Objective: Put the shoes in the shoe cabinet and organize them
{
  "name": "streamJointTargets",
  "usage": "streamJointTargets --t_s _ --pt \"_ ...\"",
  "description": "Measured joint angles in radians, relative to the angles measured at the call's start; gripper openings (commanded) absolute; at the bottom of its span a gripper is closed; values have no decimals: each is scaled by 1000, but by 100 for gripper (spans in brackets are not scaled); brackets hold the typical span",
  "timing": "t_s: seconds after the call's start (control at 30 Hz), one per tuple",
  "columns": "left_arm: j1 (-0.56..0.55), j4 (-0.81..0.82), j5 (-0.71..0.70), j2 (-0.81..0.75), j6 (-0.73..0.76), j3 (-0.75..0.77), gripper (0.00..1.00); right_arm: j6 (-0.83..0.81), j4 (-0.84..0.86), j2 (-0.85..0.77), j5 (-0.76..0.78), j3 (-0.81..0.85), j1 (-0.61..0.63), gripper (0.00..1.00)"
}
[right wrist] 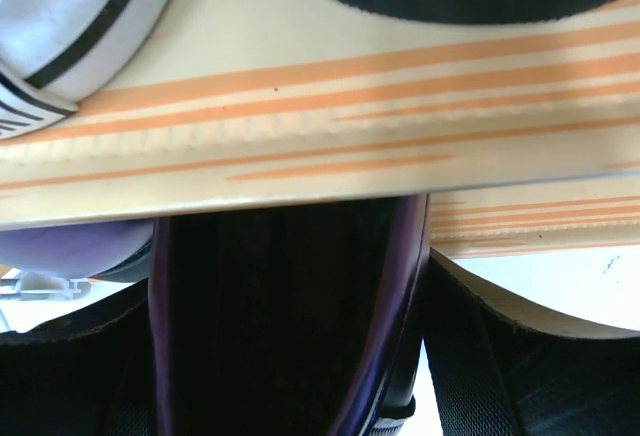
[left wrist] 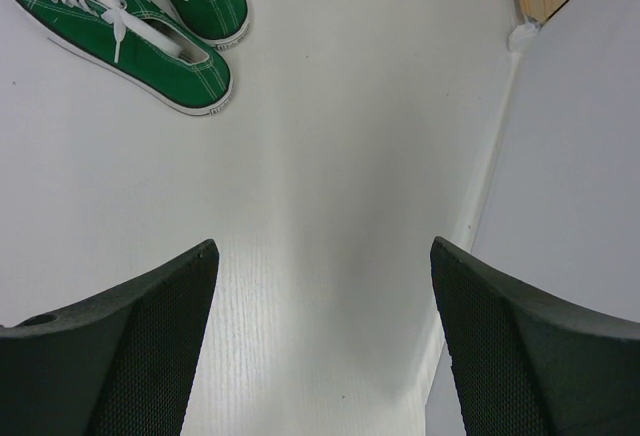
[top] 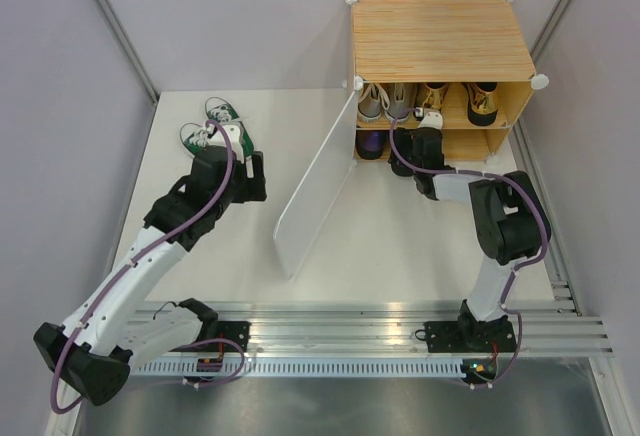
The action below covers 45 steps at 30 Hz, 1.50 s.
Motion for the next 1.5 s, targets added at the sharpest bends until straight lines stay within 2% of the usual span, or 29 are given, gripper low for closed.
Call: streamJointTargets --t_s 0.33,0.67,0.87,0.97,1.1,1.17,1.2,1.33,1.5 --pt "0 0 0 11 2 0 89 9 13 -41 -3 -10 -6 98" --pt "-2 0 0 14 2 0 89 27 47 -178 -29 -72 -6 98" --pt "-3 0 0 14 2 0 89 69 55 -347 -43 -249 -5 97" --pt "-3 0 0 14 2 0 89 89 73 -463 -45 -355 -3 90" --pt "-3 0 0 14 2 0 89 113 84 -559 -56 -435 -2 53" --pt "-3 0 0 14 2 0 89 135 86 -576 -67 -463 0 46" --pt "-4 0 0 14 2 0 89 148 92 -578 -74 -480 0 37" --pt "-5 1 0 14 2 0 89 194 116 -547 -80 -545 2 30" --pt "-5 0 0 14 2 0 89 211 123 -429 -82 -531 2 29"
